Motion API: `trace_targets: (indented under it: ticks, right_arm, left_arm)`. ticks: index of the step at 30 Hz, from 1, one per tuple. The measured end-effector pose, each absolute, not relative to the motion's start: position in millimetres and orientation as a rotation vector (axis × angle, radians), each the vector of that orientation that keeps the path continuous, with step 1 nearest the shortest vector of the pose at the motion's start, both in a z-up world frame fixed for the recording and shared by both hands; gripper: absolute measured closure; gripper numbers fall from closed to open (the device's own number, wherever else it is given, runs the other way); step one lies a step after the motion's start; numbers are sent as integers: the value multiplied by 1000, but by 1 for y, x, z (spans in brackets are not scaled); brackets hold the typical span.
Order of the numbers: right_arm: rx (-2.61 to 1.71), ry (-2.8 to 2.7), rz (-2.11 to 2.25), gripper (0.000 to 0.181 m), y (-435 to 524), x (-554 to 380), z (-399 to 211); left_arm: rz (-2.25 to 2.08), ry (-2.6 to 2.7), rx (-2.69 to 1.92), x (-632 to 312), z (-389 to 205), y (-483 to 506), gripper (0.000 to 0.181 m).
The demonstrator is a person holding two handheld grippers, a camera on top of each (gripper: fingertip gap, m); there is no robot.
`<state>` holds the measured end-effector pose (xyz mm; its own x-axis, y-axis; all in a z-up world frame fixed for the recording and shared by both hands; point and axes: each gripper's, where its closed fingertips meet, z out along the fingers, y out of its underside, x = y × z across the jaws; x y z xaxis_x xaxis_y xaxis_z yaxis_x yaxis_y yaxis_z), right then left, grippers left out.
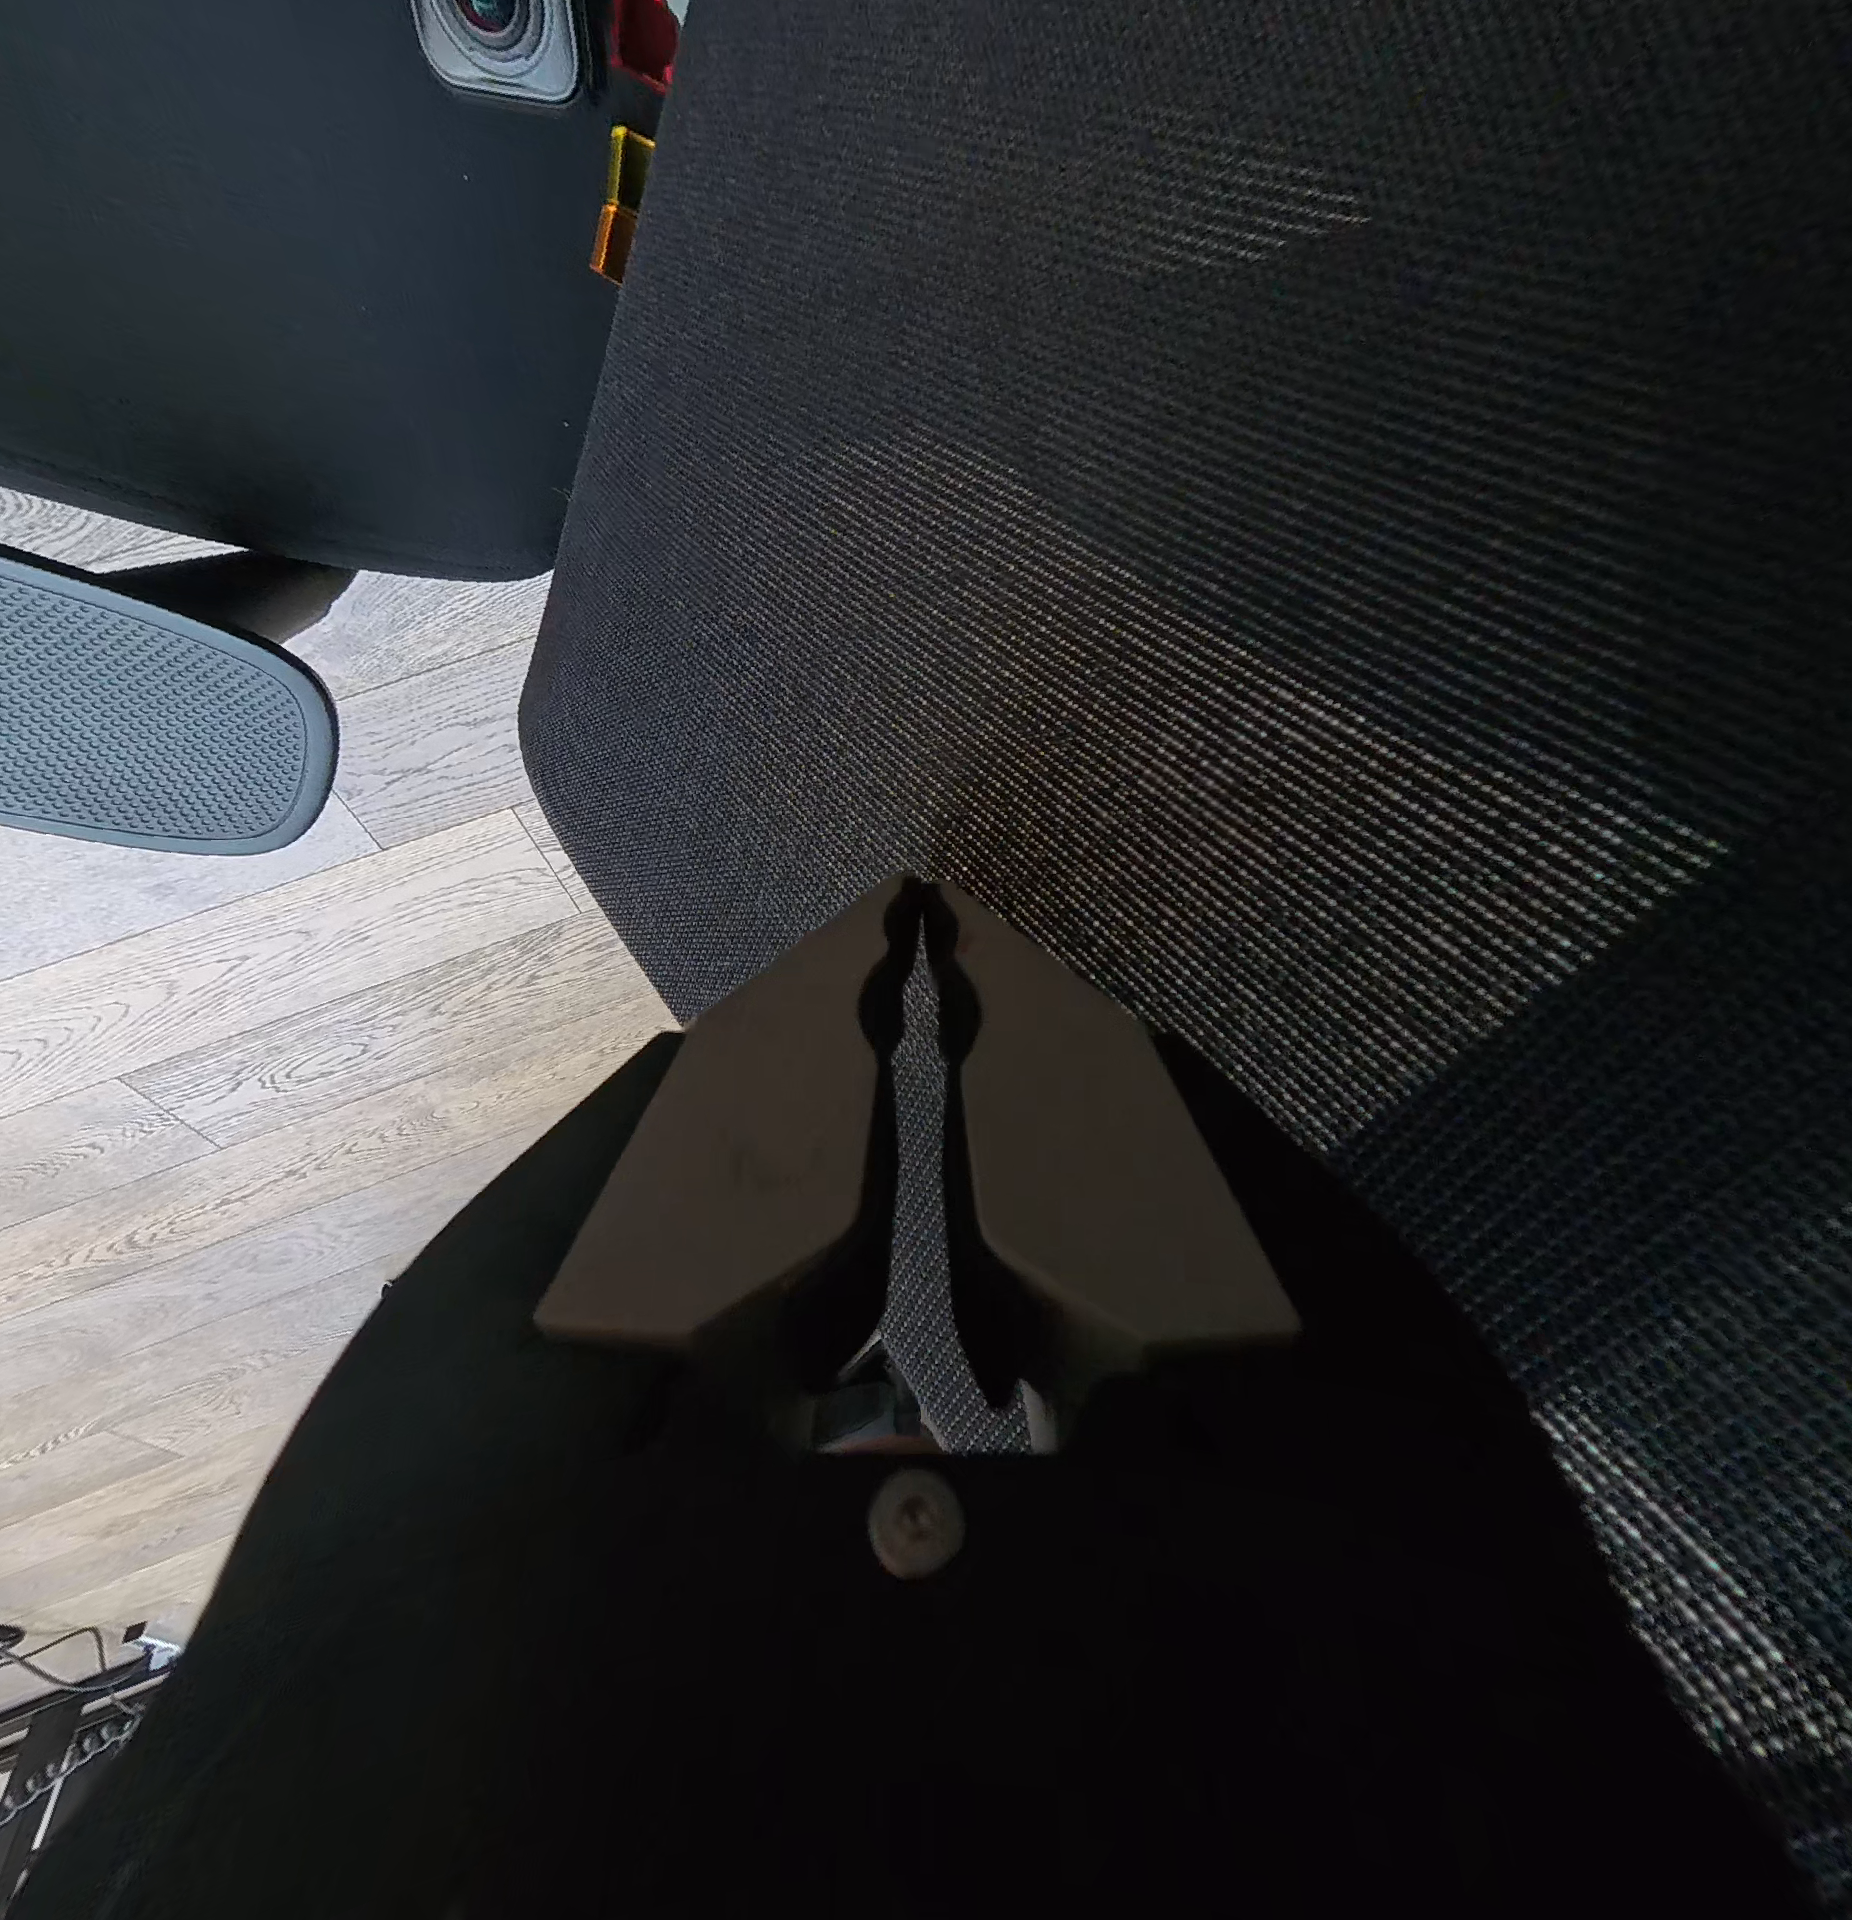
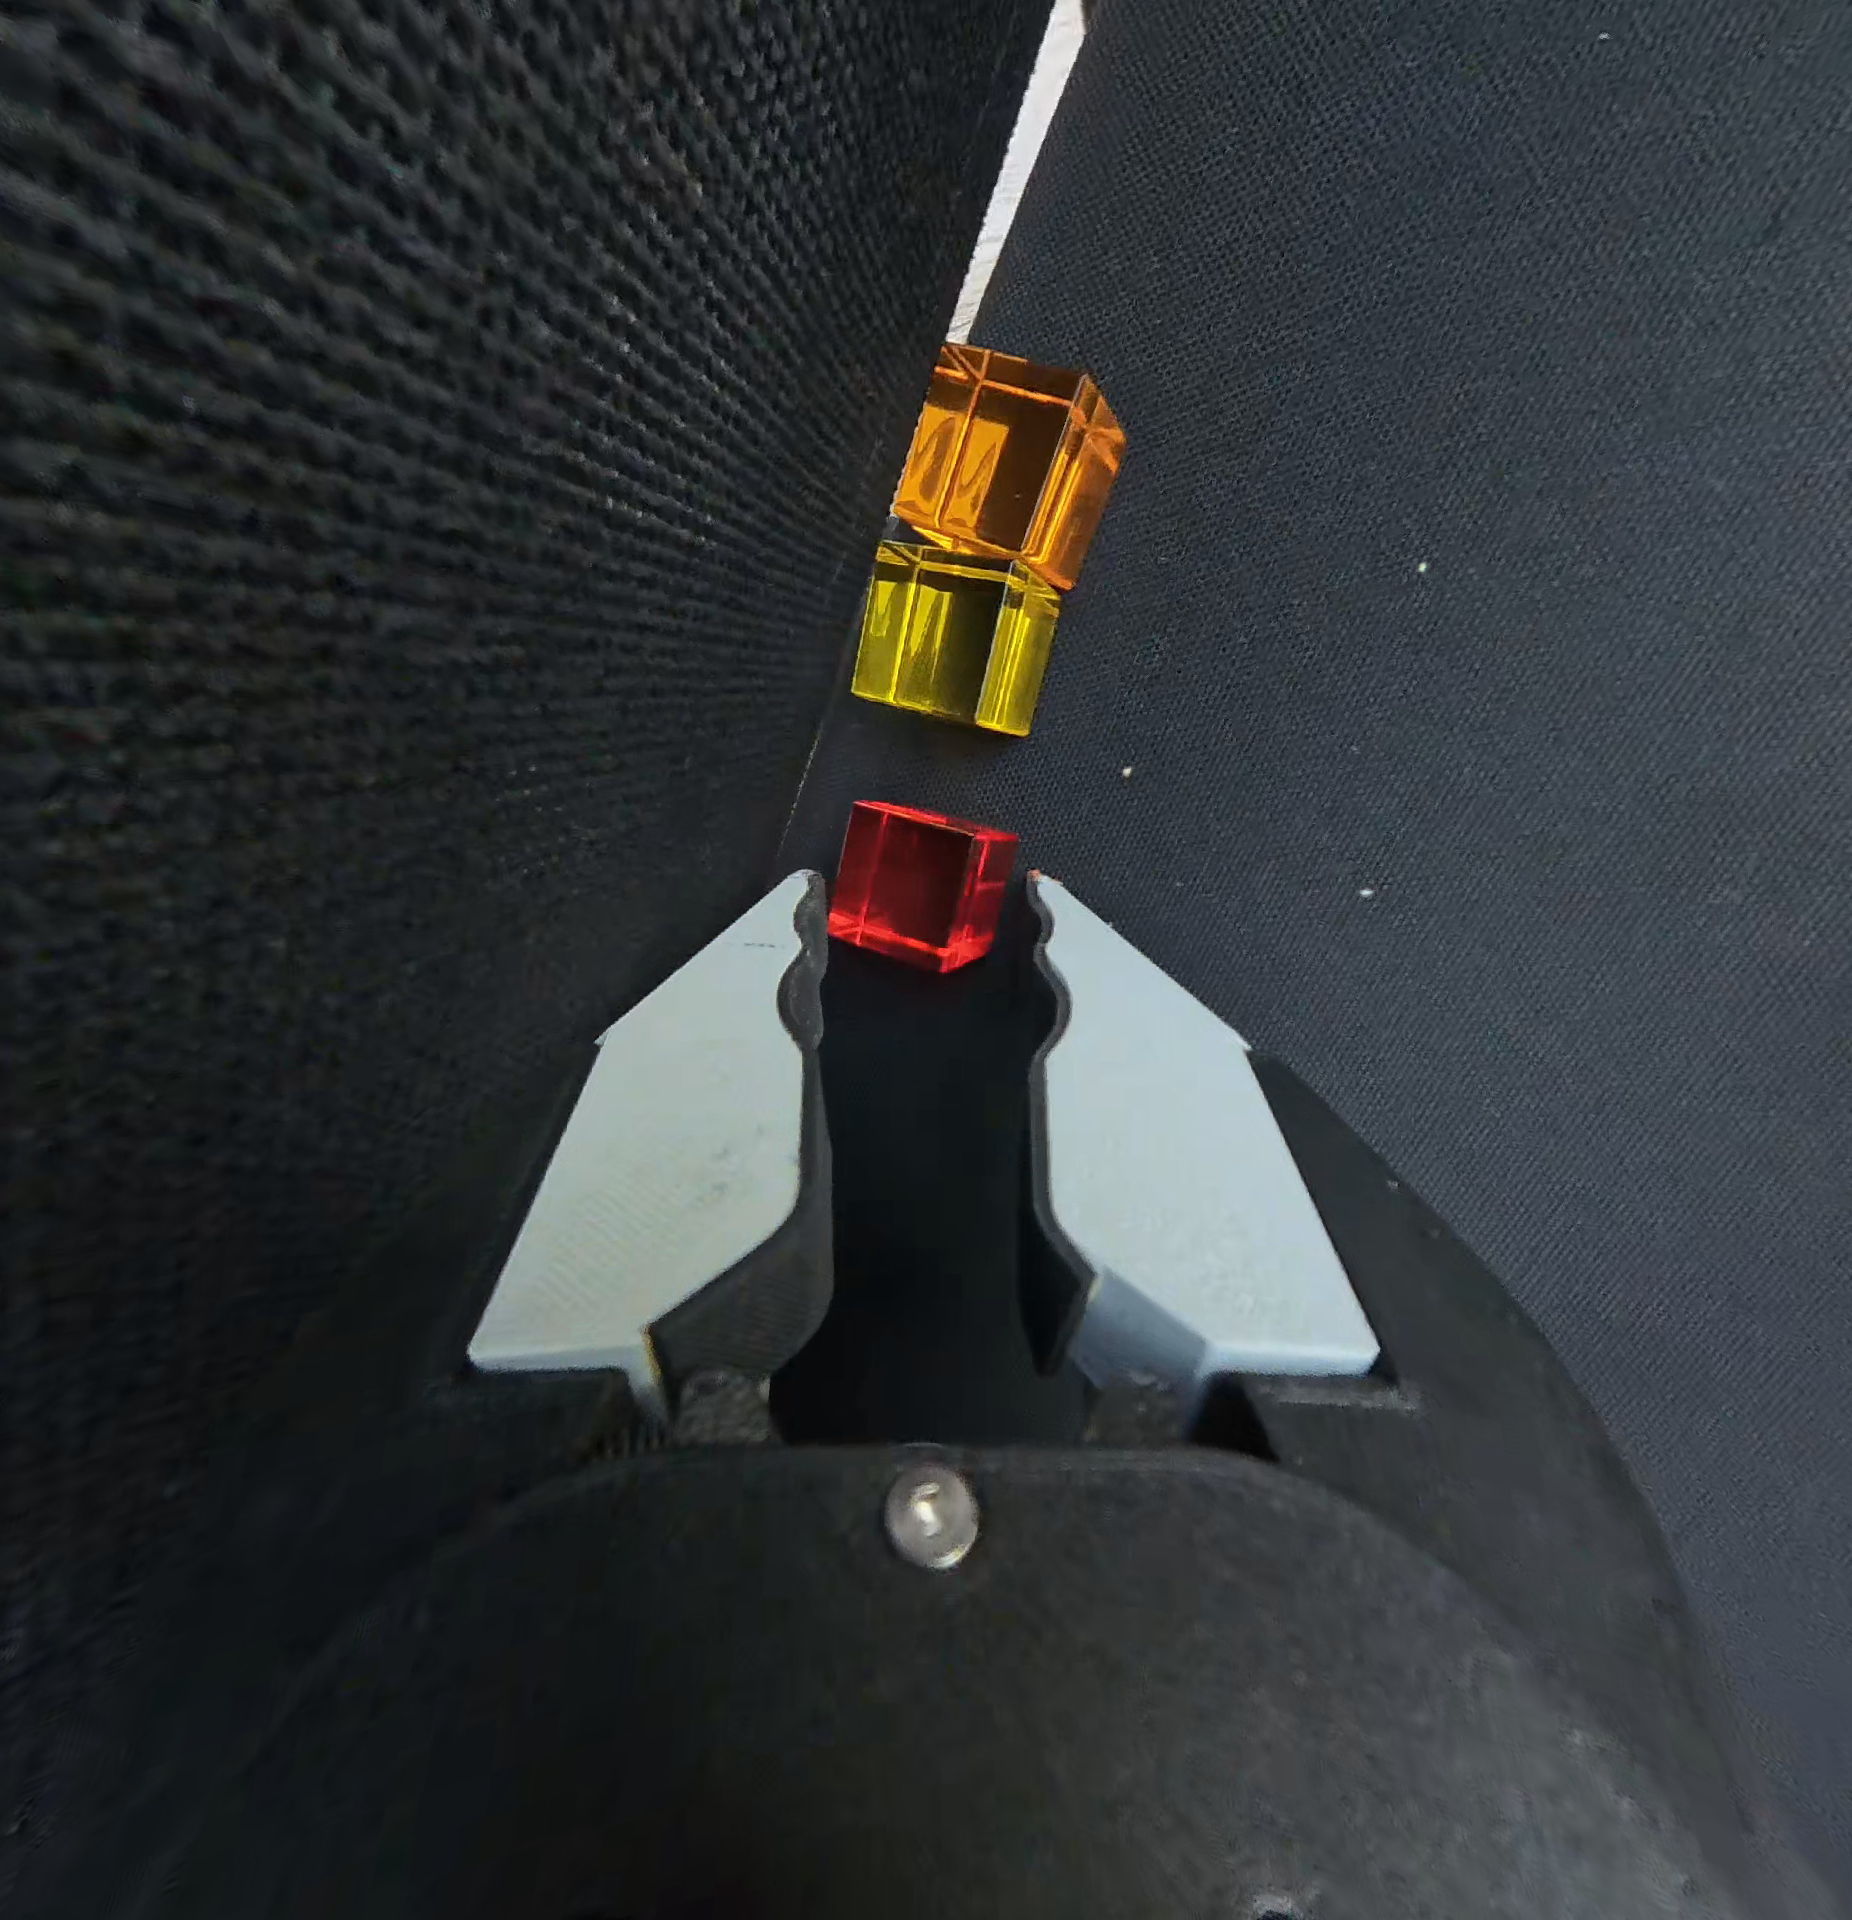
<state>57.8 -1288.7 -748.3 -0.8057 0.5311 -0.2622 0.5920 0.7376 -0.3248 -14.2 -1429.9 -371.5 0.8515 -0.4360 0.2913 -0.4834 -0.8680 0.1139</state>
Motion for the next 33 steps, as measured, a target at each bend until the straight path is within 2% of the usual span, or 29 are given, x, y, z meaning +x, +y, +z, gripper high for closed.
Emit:
trace_targets:
  ticks: [13, 20, 25, 33]
  right_arm:
    - [887, 2915, -556, 154, -1281, 46, -748]
    - [1322, 2900, -554, 156, -1220, 6, -736]
    - [1627, 2616, -686, 152, -1195, -1, -732]
    - [1641, 2678, -664, 148, -1193, -2, -729]
  left_arm:
    - [404, -707, 2845, -12, -371, -1429, 181]
    - [406, -705, 2846, -13, -371, -1429, 181]
    - [404, -711, 2843, -13, -371, -1429, 181]
    - [405, -709, 2845, -13, -371, -1430, 181]
